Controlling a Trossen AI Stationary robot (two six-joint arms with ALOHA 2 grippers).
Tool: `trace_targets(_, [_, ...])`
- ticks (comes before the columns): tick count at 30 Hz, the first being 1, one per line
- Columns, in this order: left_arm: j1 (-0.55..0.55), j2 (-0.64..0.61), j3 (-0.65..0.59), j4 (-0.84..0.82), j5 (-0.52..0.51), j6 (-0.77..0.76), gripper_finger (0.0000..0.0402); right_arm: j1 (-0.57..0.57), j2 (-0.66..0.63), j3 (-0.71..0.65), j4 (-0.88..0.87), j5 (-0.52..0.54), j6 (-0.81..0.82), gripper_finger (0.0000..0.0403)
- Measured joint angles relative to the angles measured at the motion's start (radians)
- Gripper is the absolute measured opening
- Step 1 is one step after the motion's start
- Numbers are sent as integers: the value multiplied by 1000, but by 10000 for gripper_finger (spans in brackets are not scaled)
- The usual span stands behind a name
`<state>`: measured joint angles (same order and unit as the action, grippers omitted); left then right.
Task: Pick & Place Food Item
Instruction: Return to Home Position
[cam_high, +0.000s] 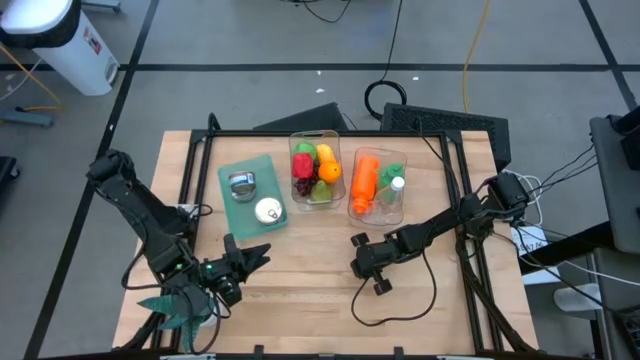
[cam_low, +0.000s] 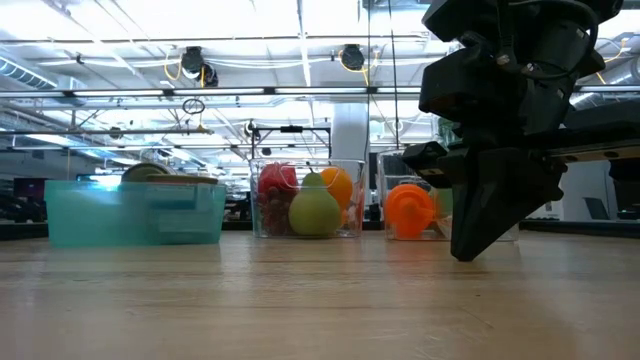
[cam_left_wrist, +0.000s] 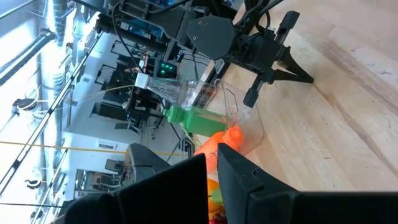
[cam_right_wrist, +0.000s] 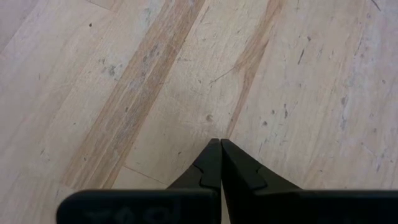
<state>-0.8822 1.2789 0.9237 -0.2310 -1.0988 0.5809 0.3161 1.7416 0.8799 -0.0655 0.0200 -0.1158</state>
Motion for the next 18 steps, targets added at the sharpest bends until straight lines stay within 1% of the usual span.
trace_targets(7, [7, 0, 0, 1, -1, -10, 0, 0, 0, 0, 8, 0, 0, 0])
trace_targets(11, [10, -13, 0, -2, -65, 29, 0, 0, 0, 0, 9, -1, 3, 0])
trace_targets(15, [-16, -61, 0, -23, -82, 98, 0, 0, 0, 0, 10, -7, 3, 0])
trace_targets(18, [-40, -126, 0, -63, -97, 95, 0, 0, 0, 0, 11, -22, 3, 0])
